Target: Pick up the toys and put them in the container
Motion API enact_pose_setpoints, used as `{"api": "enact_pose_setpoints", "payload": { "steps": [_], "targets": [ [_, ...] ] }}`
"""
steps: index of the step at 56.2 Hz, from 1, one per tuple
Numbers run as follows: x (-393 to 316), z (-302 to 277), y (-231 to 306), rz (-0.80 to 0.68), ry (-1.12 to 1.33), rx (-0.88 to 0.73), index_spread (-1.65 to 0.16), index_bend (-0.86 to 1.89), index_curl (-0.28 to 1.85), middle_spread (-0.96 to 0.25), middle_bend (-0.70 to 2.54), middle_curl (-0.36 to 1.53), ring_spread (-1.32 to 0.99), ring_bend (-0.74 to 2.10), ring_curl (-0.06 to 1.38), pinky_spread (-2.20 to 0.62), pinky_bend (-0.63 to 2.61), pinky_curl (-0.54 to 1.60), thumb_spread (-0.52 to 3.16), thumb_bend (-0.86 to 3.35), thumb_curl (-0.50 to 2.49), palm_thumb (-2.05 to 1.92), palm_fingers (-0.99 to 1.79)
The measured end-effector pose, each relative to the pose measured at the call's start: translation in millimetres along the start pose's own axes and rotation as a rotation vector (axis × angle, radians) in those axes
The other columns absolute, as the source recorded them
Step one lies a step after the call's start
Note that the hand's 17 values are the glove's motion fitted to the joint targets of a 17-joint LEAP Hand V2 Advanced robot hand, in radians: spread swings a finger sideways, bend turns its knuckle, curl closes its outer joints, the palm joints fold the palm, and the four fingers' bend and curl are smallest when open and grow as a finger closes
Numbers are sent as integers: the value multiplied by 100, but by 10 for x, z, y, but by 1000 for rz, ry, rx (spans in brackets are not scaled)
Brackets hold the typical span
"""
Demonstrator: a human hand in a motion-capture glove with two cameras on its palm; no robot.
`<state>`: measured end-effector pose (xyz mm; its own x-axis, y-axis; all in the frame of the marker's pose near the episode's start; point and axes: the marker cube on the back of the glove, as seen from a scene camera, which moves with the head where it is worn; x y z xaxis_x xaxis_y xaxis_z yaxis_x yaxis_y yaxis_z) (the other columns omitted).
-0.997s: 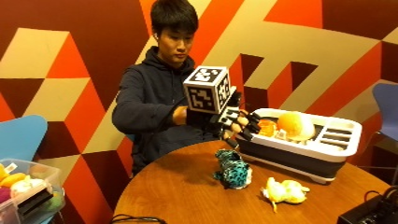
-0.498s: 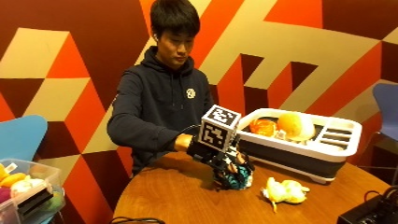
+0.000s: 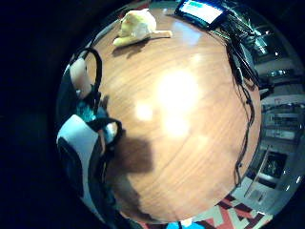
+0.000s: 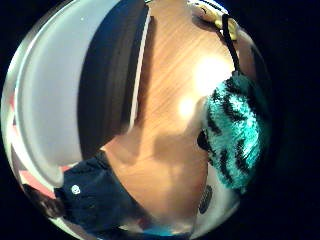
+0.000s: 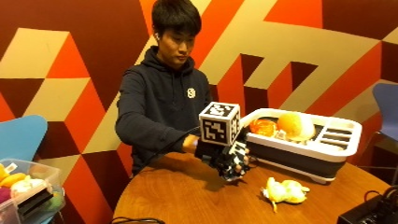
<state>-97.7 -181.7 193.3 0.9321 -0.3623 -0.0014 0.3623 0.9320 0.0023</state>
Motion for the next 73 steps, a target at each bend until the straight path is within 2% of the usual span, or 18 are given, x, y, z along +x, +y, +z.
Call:
{"api": "enact_pose_setpoints", "payload": {
  "steps": [19, 32, 43, 52, 54, 57, 58, 59, 61, 67, 73],
  "targets": [
    [-521, -1476, -38, -69, -180, 307, -39, 68, 112, -30, 77, 57, -42, 110, 65, -41, 126, 57, 51, 21, 103, 73, 89],
    [-1191, -1731, -356, -182, -304, 387, -42, 71, 123, -33, 83, 69, -44, 117, 71, -41, 135, 60, 37, 22, 114, 70, 79],
    [-1601, -1407, -739, -172, -237, 335, -43, 73, 129, -35, 83, 77, -44, 119, 74, -41, 140, 61, 30, 22, 121, 67, 72],
    [-1685, -1006, -919, -165, -177, 120, -44, 63, 131, -35, 68, 79, -42, 117, 75, -40, 147, 61, 35, 15, 121, 61, 47],
    [-1681, -957, -914, -177, -183, 59, -43, 46, 129, -32, 58, 76, -38, 119, 74, -39, 152, 61, 45, 14, 119, 58, 34],
    [-1665, -905, -896, -206, -190, -15, -42, 40, 124, -27, 48, 73, -32, 104, 72, -35, 153, 60, 62, 10, 115, 50, 9],
    [-1652, -904, -889, -212, -198, -28, -42, 44, 121, -24, 45, 71, -28, 89, 69, -29, 144, 58, 69, 7, 111, 44, -16],
    [-1634, -914, -881, -216, -211, -35, -42, 43, 119, -22, 44, 71, -25, 81, 67, -24, 140, 58, 75, 5, 108, 41, -26],
    [-1588, -960, -866, -213, -243, -32, -42, 38, 113, -18, 43, 68, -20, 64, 62, -18, 130, 54, 84, 1, 103, 35, -36],
    [-1340, -1177, -807, -181, -318, 61, -42, 27, 100, -10, 31, 61, -11, 35, 49, -6, 111, 44, 104, -3, 87, 24, -30],
    [-955, -1365, -740, -100, -369, 179, -41, 19, 91, -7, 25, 57, -7, 27, 43, 0, 95, 38, 120, -1, 76, 22, -14]
  ]
}}
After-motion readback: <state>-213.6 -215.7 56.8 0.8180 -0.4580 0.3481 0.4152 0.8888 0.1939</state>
